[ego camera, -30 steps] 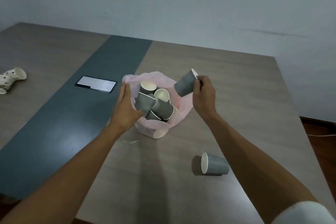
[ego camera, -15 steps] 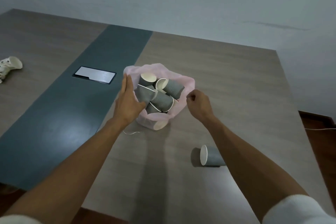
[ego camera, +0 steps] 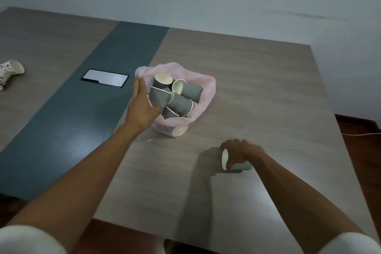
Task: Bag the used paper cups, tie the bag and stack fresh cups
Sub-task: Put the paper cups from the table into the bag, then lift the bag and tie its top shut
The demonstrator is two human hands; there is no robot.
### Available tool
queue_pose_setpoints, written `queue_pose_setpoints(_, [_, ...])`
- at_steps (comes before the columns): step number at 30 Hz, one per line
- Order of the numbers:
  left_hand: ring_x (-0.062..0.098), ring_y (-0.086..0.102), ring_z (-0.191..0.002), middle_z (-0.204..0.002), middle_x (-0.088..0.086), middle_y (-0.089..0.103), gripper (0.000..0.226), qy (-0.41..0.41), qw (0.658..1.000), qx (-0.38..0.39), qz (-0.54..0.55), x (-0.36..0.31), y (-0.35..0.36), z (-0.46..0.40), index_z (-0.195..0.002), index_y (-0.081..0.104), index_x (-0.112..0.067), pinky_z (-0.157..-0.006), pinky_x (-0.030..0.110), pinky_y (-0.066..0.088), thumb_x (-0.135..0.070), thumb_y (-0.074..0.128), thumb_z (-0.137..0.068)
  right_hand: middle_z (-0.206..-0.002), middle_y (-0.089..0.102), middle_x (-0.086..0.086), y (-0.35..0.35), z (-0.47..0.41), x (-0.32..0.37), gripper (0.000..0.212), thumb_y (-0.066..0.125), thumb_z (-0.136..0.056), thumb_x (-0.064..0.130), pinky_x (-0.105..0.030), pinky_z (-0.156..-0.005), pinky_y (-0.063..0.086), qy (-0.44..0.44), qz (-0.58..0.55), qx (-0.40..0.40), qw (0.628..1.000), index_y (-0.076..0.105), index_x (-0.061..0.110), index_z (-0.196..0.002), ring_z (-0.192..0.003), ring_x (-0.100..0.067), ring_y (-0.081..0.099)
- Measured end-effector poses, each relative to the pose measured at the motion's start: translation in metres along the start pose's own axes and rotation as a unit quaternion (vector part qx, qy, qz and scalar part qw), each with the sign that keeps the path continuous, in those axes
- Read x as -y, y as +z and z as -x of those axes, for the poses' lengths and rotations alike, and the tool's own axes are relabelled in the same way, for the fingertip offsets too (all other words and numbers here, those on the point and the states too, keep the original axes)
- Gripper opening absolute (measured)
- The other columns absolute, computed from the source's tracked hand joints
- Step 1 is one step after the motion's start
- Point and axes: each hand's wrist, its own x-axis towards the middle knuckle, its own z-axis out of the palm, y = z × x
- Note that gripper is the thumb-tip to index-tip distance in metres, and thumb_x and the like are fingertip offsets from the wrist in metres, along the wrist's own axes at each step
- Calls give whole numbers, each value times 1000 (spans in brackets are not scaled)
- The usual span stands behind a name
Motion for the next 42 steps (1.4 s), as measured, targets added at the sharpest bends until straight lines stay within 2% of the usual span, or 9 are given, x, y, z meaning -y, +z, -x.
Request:
queue_pose_setpoints(3, [25,35,-147,-173,-4,-5,122,-2,1000,4,-11,3,0,0,-164,-2,-15,-112,35,36,-34,77,-73,-135,60,-3,-53,4,10,84,88,-65,38,-36,-102,49,-77,-230,-32,969,55,20,-141,-117,-21,60])
queue_pose_setpoints(7, [25,34,-148,-172,-6,-3,123,0,1000,6,-9,4,-1,1,-164,-3,-19,-115,43,39,-36,82,-77,-109,71,-7,-130,10,37,42,79,-74,24,-33,-80,53,-223,-499,-150,824,71,14,-114,-97,-14,65])
queue_pose_setpoints(12, [23,34,-149,-172,-12,-4,126,-5,1000,8,8,9,-5,-5,-164,-6,-24,-114,47,42,-34,84,-76,-109,71,-14,-171,-24,91,48,87,-72,29,-31,-73,54,-166,-609,-347,694,69,13,-113,-85,-13,64])
queue_pose_setpoints(17, [26,41,-145,-171,-11,4,123,-5,1000,0,11,12,-9,-16,-164,-3,-26,-108,49,48,-39,85,-78,-93,71,5,-170,-60,124,53,83,-73,50,-27,-71,55,-123,-631,-306,703,66,10,-103,-77,-1,68])
queue_pose_setpoints(22, [30,51,-135,-170,-11,9,118,-3,1000,-7,21,17,-16,-19,-163,-1,-28,-96,50,55,-28,81,-78,-148,48,-10,-165,-82,101,72,54,-85,63,-47,-109,32,166,-429,-482,746,50,17,-141,-138,-31,41])
queue_pose_setpoints(29, [29,54,-129,-150,2,54,52,-17,988,-150,-24,24,-17,-20,-144,55,-16,-106,44,46,-28,66,-95,-98,62,-13,-159,-90,57,8,69,-88,4,-28,-58,46,138,-776,-223,573,61,6,-86,-67,-21,57])
queue_pose_setpoints(35, [25,63,-79,-94,1,64,26,-222,922,-232,217,23,-31,-58,-100,58,-18,-62,20,48,-8,72,-80,-95,56,-14,-174,-80,45,17,46,-86,2,-42,-78,52,63,-855,-142,496,55,5,-100,-82,-28,57])
queue_pose_setpoints(38, [25,57,-74,-98,8,59,35,-307,909,-158,235,25,-41,-74,-102,53,-14,-68,31,51,-7,77,-77,-76,56,-12,-175,-74,38,8,41,-79,7,-37,-73,51,39,-857,-88,506,49,9,-81,-69,-28,55])
queue_pose_setpoints(42, [24,61,-67,-86,12,67,21,-368,901,-33,228,23,-59,-81,-92,64,-4,-59,28,49,-5,79,-76,-76,59,-9,-176,-59,33,19,61,-77,22,-29,-63,37,2,-778,15,628,53,14,-92,-65,-24,49])
